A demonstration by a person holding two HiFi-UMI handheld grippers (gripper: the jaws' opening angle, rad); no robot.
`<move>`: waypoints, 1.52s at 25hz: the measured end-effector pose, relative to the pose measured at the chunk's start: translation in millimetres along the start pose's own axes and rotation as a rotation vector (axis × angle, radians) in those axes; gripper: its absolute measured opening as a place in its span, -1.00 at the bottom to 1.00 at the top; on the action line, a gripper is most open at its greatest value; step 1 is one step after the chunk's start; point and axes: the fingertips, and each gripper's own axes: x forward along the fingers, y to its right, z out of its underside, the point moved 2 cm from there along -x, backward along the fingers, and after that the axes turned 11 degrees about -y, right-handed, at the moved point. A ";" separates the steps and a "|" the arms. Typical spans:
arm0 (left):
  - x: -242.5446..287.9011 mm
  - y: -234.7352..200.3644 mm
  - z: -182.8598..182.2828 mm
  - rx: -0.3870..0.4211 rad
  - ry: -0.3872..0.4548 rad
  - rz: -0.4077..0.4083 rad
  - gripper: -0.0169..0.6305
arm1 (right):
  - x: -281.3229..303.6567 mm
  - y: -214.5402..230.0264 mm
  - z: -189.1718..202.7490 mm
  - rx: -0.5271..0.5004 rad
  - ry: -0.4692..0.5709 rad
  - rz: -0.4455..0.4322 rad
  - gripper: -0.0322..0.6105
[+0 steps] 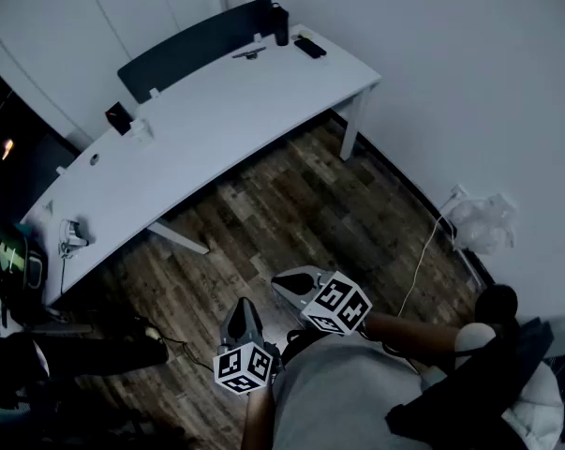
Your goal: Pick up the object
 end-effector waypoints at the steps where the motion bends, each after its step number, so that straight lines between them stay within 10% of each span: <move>1: -1.7 1.2 -18.3 0.067 0.044 0.036 -0.95 | -2.3 -1.3 -9.4 -0.001 0.046 0.033 -0.89; 6: -10.9 -4.3 -94.7 0.351 0.271 0.083 -0.95 | -0.4 -13.0 -62.2 -0.125 0.226 0.163 -0.89; 20: -22.1 -29.5 -87.8 0.361 0.231 0.068 -0.95 | 5.4 -33.9 -86.1 -0.192 0.271 0.190 -0.89; 28: -13.2 -43.6 -87.8 0.324 0.237 0.067 -0.95 | 25.6 -36.4 -100.1 -0.228 0.261 0.177 -0.89; 34: 23.0 -74.2 -70.0 0.011 0.105 0.087 -0.95 | 69.6 -8.7 -92.5 -0.131 0.209 0.080 -0.89; 38: 37.6 -102.5 -82.6 0.036 0.066 -0.024 -0.95 | 99.7 23.0 -113.6 -0.092 0.213 0.005 -0.89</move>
